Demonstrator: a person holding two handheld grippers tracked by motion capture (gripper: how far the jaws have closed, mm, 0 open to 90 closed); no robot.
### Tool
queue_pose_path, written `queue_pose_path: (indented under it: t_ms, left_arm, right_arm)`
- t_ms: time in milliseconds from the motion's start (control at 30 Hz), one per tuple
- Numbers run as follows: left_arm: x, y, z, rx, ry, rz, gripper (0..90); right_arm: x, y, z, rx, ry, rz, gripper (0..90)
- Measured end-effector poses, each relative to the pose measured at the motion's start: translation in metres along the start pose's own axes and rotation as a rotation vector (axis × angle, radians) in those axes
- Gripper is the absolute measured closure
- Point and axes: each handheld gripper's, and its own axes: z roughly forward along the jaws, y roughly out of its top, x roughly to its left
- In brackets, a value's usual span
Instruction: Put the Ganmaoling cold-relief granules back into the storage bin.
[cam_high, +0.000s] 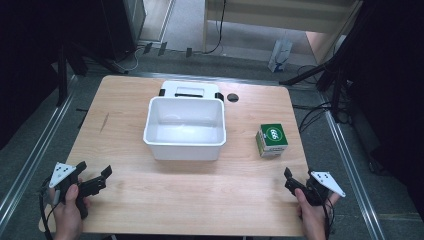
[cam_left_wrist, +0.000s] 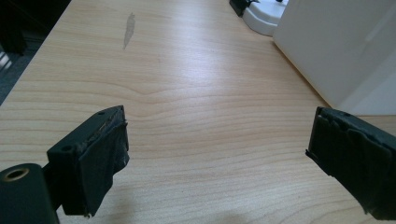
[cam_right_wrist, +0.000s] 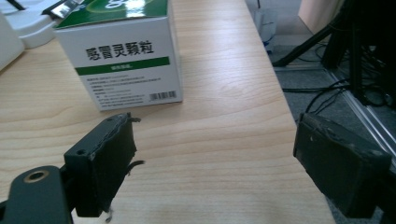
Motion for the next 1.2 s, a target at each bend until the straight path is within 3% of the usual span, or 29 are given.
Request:
queue_pose_path:
  t_ms: [300,400,467,800,900,1000,1067,1100,1200]
  left_arm:
    - [-0.002,0.000,0.000,0.001,0.015,0.014,5.6]
    - [-0.002,0.000,0.000,-0.001,0.016,0.011,5.6]
    - [-0.002,0.000,0.000,0.003,0.015,0.009,5.6]
    - [-0.002,0.000,0.000,0.004,0.010,0.017,5.6]
    - [-0.002,0.000,0.000,0.001,0.005,0.023,5.6]
    - [-0.002,0.000,0.000,0.004,-0.001,0.025,5.6]
    - [-0.003,0.000,0.001,0.006,-0.001,0.026,5.6]
    - [-0.003,0.000,0.000,0.008,0.001,0.029,5.6]
    - [-0.003,0.000,0.001,0.005,0.000,0.028,5.6]
  right_arm:
    - [0.001,0.000,0.000,0.016,0.025,-0.014,13.1]
    - [0.003,0.002,0.001,0.037,0.093,-0.046,12.4]
    - [0.006,0.004,0.003,0.074,0.079,-0.057,12.4]
    - [0.015,0.023,0.006,0.099,0.095,-0.094,12.2]
    - [0.019,0.031,0.006,0.119,0.109,-0.103,6.9]
    - [0.025,0.039,0.011,0.170,0.098,-0.135,2.9]
    - [0.029,0.046,0.017,0.231,0.119,-0.157,1.7]
    - [0.034,0.052,0.023,0.286,0.126,-0.176,1.1]
    - [0.038,0.058,0.028,0.326,0.115,-0.186,1.1]
